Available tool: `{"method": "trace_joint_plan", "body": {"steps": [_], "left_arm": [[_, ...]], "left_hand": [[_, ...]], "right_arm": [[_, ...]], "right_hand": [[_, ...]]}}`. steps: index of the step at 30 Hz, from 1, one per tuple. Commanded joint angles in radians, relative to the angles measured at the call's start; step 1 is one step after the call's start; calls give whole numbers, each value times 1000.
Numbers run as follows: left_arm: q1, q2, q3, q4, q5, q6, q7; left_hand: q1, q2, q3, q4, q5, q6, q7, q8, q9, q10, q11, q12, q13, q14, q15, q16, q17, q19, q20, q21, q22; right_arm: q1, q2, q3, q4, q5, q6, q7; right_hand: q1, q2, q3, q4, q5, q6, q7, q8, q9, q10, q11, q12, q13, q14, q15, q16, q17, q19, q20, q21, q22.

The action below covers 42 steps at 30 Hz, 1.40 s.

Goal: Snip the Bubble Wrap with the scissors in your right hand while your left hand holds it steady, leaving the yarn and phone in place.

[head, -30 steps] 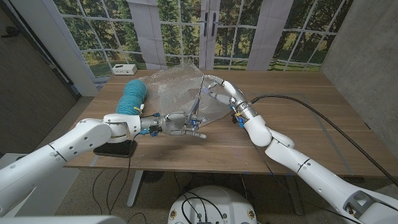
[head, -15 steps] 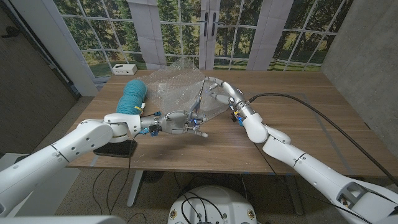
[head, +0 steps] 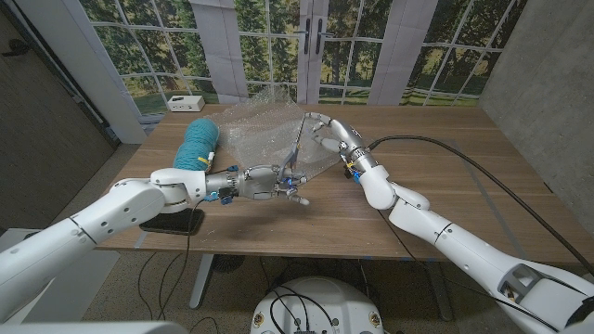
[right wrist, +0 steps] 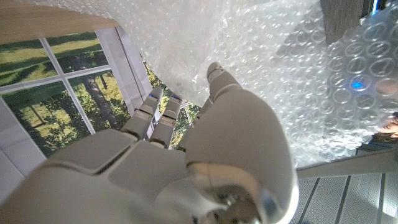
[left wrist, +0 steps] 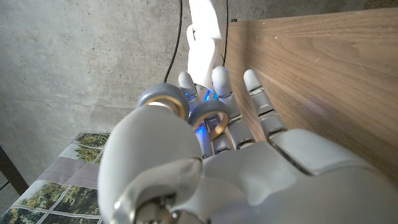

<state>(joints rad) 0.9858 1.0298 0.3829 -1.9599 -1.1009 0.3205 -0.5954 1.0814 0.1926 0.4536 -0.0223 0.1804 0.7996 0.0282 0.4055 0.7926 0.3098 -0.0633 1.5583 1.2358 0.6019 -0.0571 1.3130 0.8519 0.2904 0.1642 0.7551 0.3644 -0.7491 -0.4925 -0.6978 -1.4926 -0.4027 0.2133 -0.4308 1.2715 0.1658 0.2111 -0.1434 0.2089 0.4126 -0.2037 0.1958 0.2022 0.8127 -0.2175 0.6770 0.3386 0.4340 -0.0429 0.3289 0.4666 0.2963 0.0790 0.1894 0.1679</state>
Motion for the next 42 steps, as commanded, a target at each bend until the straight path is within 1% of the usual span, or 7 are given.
{"method": "trace_joint_plan", "body": {"steps": [1, 9, 18, 26, 31, 37, 42], "left_arm": [[92, 51, -63, -50, 41, -116, 3], [115, 50, -76, -55, 44, -165, -13], [91, 40, -59, -38, 66, -190, -62], [96, 35, -61, -22, 72, -226, -92], [182, 56, -120, -41, 65, -271, -1], [218, 45, -134, -31, 68, -329, -34], [273, 64, -163, -49, 41, -314, 18]], "left_hand": [[-3, 8, 5, 4, 7, -5, -10, -9, -5, 82, -88, 6, 0, -12, -106, 12, 5, -11, -5, 9, 0], [-10, 5, 2, 6, 10, 1, -22, -20, -19, 85, -89, 8, 0, -20, -107, 23, 5, -18, -11, 17, -2], [-13, 6, 2, 6, 12, 0, -27, -31, -29, 82, -94, 8, 0, -26, -105, 27, -2, -26, -10, 22, -5], [-14, 5, 2, 5, 12, 9, -31, -34, -36, 85, -97, 9, 0, -25, -108, 30, -13, -31, -9, 28, -7], [-15, -3, -4, -5, 9, 32, -33, -37, -47, 111, -109, 13, 0, -3, -117, 51, -15, -18, -13, 42, -9], [-16, 0, -6, -9, 8, 30, -33, -41, -47, 104, -112, 10, 1, -21, -117, 62, -4, -34, -11, 44, -12], [-22, -4, -11, -11, 4, 38, -44, -43, -52, 98, -112, 8, 1, -24, -117, 57, -21, -41, -8, 47, -15]], "right_arm": [[18, 5, -26, 3, -4, -34, -6], [33, 12, -41, 3, -22, -65, -6], [56, 30, -60, 27, -36, -131, -5], [51, 26, -64, -4, -42, -174, -19], [35, 18, -71, -51, -51, -183, -23], [26, 15, -73, -69, -42, -195, -10], [12, 9, -72, -90, -39, -172, -18]], "right_hand": [[12, -4, 0, -1, -2, 8, -2, 4, 4, 2, 8, 4, 2, 11, -193, -3, 4, 5, 4, -1, 3], [12, -5, -1, -1, -2, 9, -2, 4, 3, 4, 8, 7, 2, 11, -192, -5, 7, 1, 9, -1, 3], [13, -6, -1, -1, -2, 8, -2, 4, 3, 5, 7, 10, 0, 12, -192, -7, 10, -2, 12, -2, 3], [13, -6, -2, -1, -2, 6, -2, 3, 3, 6, 8, 14, 2, 11, -192, -8, 12, -3, 13, -1, 3], [13, -5, -2, -1, -2, 5, -2, 3, 3, 4, 8, 13, 1, 11, -192, -9, 13, -3, 11, -1, 3], [12, -6, -2, -1, -2, 6, -2, 4, 3, 5, 7, 14, 0, 11, -192, -10, 14, -1, 12, 0, 3], [12, -5, -2, -1, -2, 6, -2, 4, 3, 5, 7, 15, 0, 11, -192, -10, 15, -1, 14, 0, 3]]}}
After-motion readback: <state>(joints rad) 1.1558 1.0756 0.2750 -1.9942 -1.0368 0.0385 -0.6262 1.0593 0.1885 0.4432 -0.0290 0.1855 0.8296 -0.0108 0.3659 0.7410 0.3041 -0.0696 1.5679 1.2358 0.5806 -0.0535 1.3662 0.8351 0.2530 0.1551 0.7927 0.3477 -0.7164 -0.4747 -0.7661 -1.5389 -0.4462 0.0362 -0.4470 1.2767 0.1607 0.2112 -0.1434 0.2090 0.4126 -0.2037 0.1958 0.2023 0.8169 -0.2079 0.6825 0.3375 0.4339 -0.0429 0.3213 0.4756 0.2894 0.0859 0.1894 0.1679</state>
